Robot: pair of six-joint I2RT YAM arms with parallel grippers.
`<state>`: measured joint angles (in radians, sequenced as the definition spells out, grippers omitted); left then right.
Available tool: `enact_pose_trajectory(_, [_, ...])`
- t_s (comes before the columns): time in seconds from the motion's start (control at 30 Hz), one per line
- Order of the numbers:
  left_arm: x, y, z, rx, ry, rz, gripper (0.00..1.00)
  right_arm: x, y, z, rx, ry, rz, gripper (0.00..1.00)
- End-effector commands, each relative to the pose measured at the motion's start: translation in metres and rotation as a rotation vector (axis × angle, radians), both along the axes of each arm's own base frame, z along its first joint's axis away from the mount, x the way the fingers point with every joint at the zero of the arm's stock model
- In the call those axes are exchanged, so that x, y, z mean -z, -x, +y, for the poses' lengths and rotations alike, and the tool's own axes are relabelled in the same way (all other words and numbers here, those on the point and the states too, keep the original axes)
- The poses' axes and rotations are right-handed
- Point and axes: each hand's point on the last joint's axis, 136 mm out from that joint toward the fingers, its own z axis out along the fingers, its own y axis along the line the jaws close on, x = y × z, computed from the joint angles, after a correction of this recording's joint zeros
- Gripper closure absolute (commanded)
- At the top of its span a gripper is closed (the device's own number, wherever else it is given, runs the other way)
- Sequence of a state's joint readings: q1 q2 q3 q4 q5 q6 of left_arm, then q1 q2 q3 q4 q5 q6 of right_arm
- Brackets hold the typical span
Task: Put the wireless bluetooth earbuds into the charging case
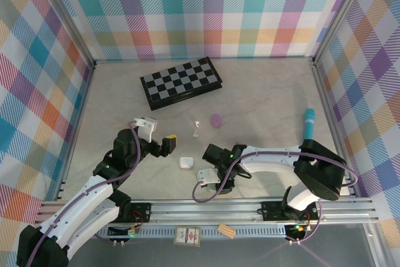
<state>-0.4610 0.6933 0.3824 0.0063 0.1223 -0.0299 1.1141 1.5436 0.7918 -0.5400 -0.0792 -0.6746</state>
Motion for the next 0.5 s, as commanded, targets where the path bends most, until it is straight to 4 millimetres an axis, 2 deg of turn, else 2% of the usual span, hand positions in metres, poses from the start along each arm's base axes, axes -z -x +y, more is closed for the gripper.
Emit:
enact_pose_trajectory(0.0, [-0.018, -0.005, -0.003, 0.012, 0.025, -0.051, 0.00, -0.004, 0.006, -0.005, -0.020, 0.010, 0.014, 0.57])
enact_pose_trajectory(0.1, [-0.018, -0.006, -0.005, 0.022, 0.020, -0.056, 0.00, -0.009, 0.004, -0.004, -0.001, -0.002, 0.023, 0.63])
enact_pose_trajectory(0.2, [-0.020, -0.007, -0.011, 0.056, 0.000, -0.075, 0.00, -0.025, -0.006, -0.001, 0.060, -0.062, 0.027, 0.64])
enact_pose_trajectory(0.47, [-0.042, -0.002, -0.053, 0.302, -0.106, -0.193, 0.00, -0.104, -0.056, -0.004, 0.247, -0.277, 0.013, 0.71])
